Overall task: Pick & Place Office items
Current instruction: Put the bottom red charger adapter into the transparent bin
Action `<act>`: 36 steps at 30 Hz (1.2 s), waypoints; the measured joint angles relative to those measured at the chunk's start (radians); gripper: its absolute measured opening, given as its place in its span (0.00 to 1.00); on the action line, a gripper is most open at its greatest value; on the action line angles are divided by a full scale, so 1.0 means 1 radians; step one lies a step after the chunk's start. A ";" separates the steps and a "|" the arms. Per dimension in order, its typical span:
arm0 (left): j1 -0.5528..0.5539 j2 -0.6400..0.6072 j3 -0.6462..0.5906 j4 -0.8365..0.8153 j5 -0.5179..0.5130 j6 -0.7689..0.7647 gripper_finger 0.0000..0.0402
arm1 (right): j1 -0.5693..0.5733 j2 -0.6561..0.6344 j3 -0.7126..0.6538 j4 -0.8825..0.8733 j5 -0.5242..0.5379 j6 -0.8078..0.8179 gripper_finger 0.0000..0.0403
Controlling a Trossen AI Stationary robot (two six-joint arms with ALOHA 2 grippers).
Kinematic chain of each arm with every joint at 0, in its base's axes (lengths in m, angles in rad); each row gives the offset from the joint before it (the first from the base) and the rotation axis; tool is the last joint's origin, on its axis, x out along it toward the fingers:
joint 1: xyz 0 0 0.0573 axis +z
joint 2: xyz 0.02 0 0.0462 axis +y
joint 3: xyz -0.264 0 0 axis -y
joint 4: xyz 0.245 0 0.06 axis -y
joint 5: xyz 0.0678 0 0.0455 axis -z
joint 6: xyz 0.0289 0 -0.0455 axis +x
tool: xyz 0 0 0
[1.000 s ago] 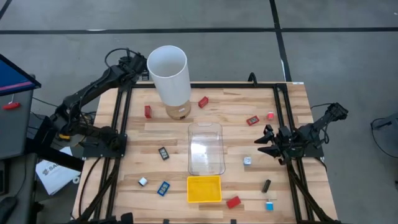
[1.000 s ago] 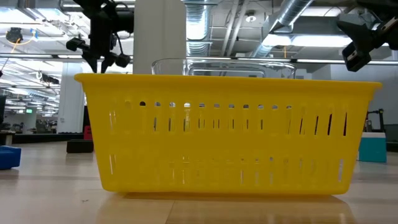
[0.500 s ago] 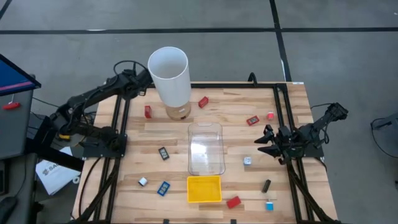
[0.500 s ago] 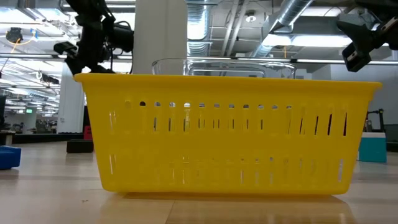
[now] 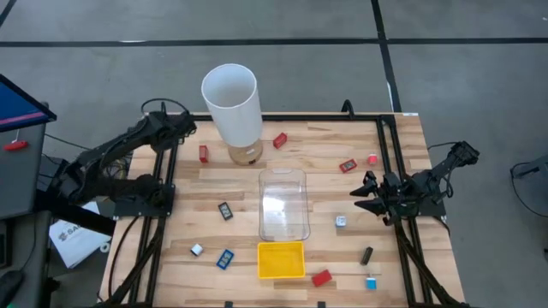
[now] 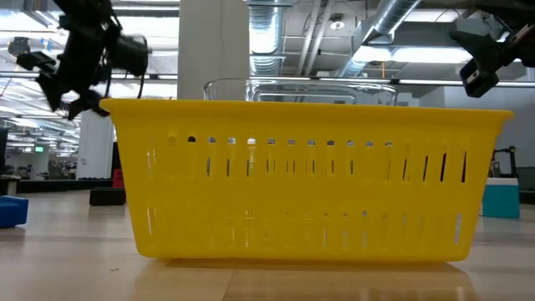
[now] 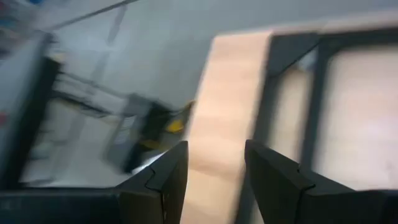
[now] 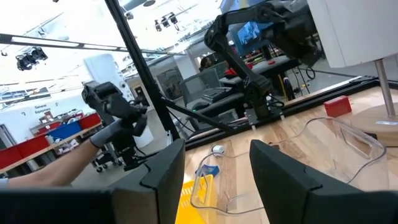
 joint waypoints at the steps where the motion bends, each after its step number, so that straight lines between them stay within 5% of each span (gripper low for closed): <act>1: -0.014 -0.021 0.000 0.008 0.026 0.007 0.38 | 0.000 0.000 0.000 0.000 0.003 0.000 0.43; 10: -0.176 -0.190 -0.128 0.141 0.233 0.012 0.38 | -0.001 0.000 0.000 -0.002 0.020 -0.011 0.43; 14: -0.256 -0.204 -0.133 0.224 0.241 -0.040 0.38 | -0.001 0.000 0.000 0.002 0.020 -0.018 0.43; 26: -0.383 -0.045 -0.281 0.453 0.242 -0.169 0.40 | -0.001 0.000 0.000 0.047 0.019 -0.066 0.43; 36: -0.484 0.051 -0.342 0.600 0.228 -0.270 0.57 | -0.001 0.000 0.000 0.047 0.019 -0.072 0.43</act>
